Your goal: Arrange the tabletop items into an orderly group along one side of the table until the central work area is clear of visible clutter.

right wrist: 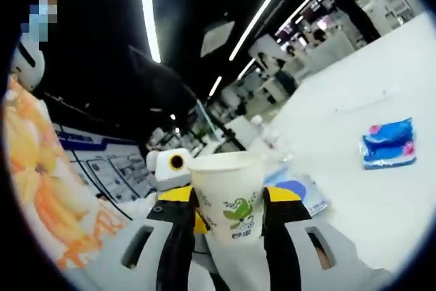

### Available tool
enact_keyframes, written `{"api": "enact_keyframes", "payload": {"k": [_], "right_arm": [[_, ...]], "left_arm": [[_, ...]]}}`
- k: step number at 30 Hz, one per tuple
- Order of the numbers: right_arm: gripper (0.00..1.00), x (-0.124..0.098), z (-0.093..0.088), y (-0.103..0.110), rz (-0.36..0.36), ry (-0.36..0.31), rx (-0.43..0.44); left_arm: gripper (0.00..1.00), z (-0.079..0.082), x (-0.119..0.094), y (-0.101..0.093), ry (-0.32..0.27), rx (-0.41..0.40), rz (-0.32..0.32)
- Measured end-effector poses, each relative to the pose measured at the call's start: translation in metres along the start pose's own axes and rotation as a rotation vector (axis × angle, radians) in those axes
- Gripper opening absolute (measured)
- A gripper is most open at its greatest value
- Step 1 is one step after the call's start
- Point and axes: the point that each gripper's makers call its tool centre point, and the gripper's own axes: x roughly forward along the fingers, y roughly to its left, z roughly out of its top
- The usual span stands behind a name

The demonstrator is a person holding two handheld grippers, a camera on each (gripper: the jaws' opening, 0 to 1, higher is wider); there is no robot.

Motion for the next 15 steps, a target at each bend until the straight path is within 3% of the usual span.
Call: {"api": "enact_keyframes", "payload": {"k": [5, 9, 12, 15], "right_arm": [[0.37, -0.008, 0.008, -0.014, -0.076, -0.018, -0.069], [0.37, -0.011, 0.005, -0.021, -0.134, 0.007, -0.149], [0.37, -0.011, -0.008, -0.031, -0.194, 0.111, -0.259], [0.37, -0.008, -0.017, -0.032, -0.216, 0.183, -0.365]], "left_arm": [[0.36, 0.007, -0.011, 0.005, 0.011, 0.008, 0.029], [0.38, 0.036, -0.028, 0.013, -0.047, 0.047, 0.103], [0.38, 0.058, -0.032, 0.006, -0.042, 0.121, 0.126], [0.36, 0.067, -0.025, -0.007, 0.006, 0.163, 0.089]]}}
